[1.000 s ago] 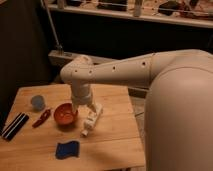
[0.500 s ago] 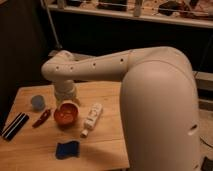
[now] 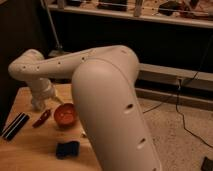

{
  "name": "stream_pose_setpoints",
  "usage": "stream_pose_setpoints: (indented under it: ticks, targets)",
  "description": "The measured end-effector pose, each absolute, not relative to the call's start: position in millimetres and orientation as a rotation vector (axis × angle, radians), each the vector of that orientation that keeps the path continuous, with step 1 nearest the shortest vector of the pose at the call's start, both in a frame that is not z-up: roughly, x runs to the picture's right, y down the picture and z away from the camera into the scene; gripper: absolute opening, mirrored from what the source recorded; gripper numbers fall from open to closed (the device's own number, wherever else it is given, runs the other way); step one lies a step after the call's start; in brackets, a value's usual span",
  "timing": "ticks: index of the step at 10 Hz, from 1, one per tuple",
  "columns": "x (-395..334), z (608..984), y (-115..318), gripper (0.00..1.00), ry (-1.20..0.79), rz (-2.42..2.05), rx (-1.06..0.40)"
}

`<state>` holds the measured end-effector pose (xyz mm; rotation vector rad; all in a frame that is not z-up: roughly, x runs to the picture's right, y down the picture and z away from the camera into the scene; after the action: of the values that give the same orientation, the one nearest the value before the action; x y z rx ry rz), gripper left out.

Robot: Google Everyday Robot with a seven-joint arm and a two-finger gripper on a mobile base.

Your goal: Place the pepper in the ceramic cup

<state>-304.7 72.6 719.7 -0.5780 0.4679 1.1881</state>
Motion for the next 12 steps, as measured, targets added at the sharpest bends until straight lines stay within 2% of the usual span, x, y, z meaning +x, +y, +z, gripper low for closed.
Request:
stream_pose_setpoints:
  ticks: [4,5,12]
  targets:
    - [-368,736,88,0.65,0.527,1.193,-0.646]
    - [-380,752,94,0.65,0.533,1.219,-0.677]
    - [-374,827,110,0.65,0.426,1.225,-0.702]
